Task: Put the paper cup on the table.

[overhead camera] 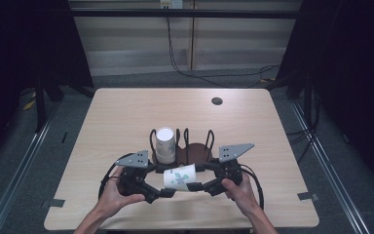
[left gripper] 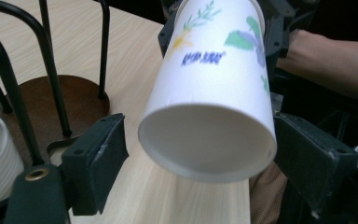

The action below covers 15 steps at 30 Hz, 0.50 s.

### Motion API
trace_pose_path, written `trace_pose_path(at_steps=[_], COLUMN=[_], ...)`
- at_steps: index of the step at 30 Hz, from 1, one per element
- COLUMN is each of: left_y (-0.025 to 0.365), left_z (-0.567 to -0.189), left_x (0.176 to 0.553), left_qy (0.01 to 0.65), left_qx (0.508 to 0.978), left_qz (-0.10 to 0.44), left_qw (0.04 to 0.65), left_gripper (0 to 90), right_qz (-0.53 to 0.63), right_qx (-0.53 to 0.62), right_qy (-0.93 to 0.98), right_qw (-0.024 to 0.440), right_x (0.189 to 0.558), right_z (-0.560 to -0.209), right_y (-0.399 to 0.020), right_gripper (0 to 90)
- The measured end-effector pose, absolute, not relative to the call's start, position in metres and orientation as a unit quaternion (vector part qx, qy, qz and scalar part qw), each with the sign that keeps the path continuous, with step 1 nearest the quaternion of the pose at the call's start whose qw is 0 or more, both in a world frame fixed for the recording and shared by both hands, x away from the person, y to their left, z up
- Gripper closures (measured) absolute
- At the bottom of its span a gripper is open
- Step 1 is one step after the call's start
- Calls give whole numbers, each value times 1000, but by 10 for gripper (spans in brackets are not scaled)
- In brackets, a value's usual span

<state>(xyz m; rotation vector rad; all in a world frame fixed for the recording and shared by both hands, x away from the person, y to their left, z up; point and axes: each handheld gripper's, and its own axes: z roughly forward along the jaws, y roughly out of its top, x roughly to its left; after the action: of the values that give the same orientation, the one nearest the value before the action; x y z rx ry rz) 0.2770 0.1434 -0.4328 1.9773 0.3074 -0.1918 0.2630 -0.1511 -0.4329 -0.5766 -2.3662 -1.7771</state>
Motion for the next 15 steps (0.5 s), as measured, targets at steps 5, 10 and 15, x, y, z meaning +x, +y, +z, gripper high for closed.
trace_pose_path(at_steps=[5, 10, 15], left_y=[145, 145, 149], left_z=[-433, -436, -437], left_x=[277, 278, 279], left_qy=[128, 122, 125], left_qx=[841, 853, 853], left_qz=[-70, -48, -42], left_qw=[521, 505, 505], left_gripper=[179, 165, 161], right_qz=[-588, -582, -573], right_qx=[-202, -214, -229], right_qy=[-781, -783, -785], right_qw=[62, 53, 49], right_x=[265, 265, 267], right_z=[-432, -429, -428], right_y=[-158, -165, -172], right_gripper=[332, 337, 339])
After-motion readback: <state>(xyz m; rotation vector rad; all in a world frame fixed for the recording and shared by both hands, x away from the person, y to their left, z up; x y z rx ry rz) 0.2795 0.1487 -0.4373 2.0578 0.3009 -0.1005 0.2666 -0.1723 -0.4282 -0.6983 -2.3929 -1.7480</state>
